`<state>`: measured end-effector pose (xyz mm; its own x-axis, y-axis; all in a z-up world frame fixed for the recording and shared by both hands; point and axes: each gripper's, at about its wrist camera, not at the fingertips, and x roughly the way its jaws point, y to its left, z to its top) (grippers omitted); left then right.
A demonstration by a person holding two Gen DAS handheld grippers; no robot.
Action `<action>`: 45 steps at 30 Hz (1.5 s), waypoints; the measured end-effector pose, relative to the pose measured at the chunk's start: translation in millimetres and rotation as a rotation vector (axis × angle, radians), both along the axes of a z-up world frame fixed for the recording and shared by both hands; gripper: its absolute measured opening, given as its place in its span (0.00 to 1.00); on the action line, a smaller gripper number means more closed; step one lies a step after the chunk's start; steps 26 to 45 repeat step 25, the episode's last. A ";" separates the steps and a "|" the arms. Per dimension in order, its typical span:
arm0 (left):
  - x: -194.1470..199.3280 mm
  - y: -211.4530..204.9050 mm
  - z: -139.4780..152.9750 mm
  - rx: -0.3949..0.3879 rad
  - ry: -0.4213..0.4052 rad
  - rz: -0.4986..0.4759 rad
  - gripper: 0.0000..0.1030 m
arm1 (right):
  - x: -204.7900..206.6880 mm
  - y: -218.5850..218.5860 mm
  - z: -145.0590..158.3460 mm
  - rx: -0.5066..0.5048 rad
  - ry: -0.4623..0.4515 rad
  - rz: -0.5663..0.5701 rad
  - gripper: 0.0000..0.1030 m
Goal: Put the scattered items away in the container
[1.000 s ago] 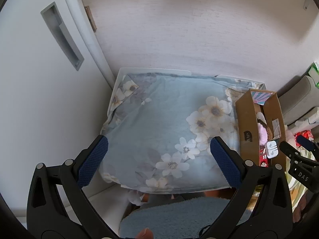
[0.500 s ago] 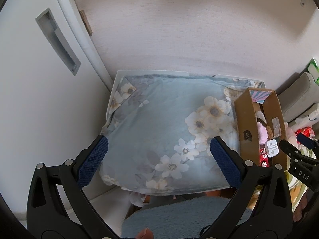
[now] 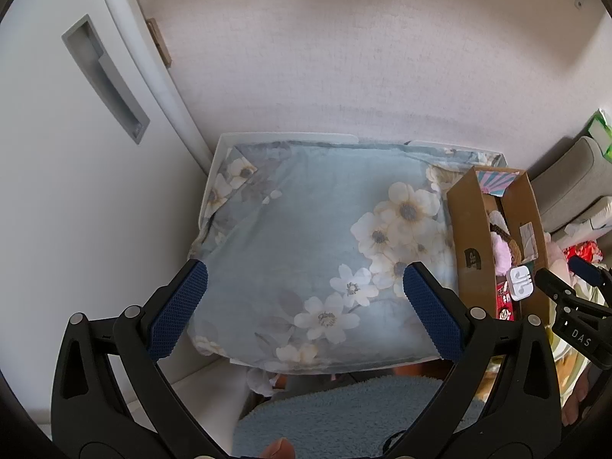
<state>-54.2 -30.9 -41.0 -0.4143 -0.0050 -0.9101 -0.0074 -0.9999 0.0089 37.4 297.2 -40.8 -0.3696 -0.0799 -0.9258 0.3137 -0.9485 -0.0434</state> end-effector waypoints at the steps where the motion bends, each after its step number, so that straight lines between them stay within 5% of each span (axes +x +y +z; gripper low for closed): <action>1: 0.5 0.1 0.1 0.000 0.000 0.001 0.99 | -0.3 0.4 -0.1 -0.001 -0.001 0.001 0.68; 45: 6.9 8.1 4.3 -0.020 0.033 -0.003 0.99 | 2.2 4.2 -1.6 -0.004 0.002 -0.002 0.68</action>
